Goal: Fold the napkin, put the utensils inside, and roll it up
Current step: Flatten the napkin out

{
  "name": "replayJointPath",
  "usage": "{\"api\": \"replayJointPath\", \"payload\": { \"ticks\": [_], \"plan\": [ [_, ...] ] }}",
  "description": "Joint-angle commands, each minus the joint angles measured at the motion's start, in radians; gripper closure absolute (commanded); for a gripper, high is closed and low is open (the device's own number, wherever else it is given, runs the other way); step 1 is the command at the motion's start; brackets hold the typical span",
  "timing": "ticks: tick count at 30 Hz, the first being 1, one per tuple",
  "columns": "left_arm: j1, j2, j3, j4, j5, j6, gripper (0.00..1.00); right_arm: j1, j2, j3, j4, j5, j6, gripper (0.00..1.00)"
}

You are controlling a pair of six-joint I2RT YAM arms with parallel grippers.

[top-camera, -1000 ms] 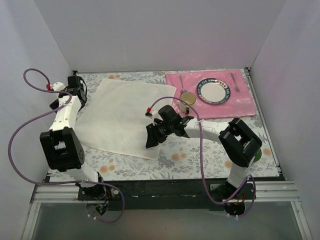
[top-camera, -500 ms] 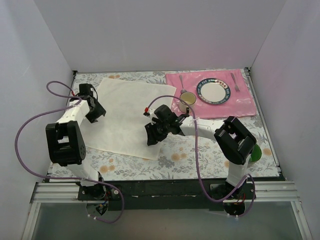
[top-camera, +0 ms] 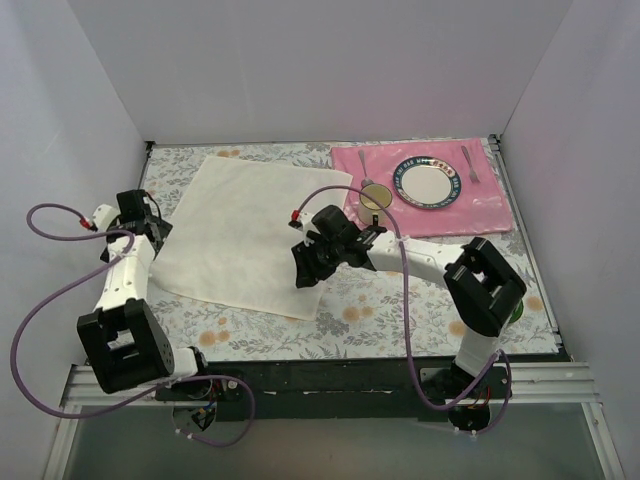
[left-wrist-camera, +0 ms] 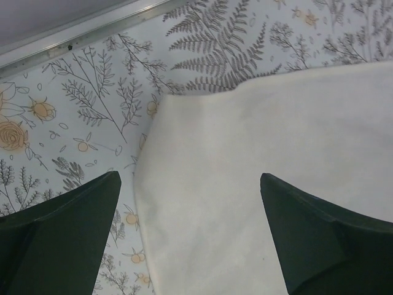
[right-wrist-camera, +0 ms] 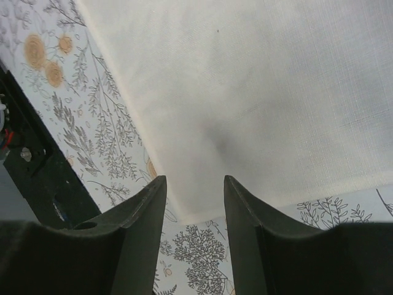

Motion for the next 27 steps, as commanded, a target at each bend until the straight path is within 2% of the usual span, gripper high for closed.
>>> {"api": "replayJointPath", "payload": {
  "ticks": [1, 9, 12, 14, 25, 26, 27],
  "plan": [
    [0.08, 0.09, 0.016, 0.042, 0.099, 0.032, 0.02, -0.002, -0.098, -0.003, 0.021, -0.023, -0.01, 0.49],
    [0.154, 0.158, -0.022, 0.142, 0.118, 0.063, 0.05, -0.003, -0.155, -0.048, 0.027, -0.011, -0.015, 0.5],
    [0.177, 0.169, -0.053, 0.171, 0.143, 0.066, 0.17, -0.005, -0.169, -0.057, 0.035, -0.017, -0.018, 0.49],
    [0.175, 0.167, -0.08, 0.199, 0.158, 0.077, 0.28, -0.003, -0.17, -0.055, 0.035, -0.021, -0.016, 0.49],
    [0.177, 0.17, -0.13, 0.294, 0.17, 0.089, 0.48, -0.005, -0.175, -0.074, 0.046, -0.04, -0.012, 0.49],
    [0.177, 0.17, -0.127, 0.299, 0.178, 0.092, 0.51, -0.005, -0.176, -0.077, 0.047, -0.041, -0.012, 0.49],
    [0.177, 0.17, -0.122, 0.299, 0.187, 0.092, 0.6, -0.003, -0.176, -0.081, 0.049, -0.043, -0.012, 0.49]
  ]
}}
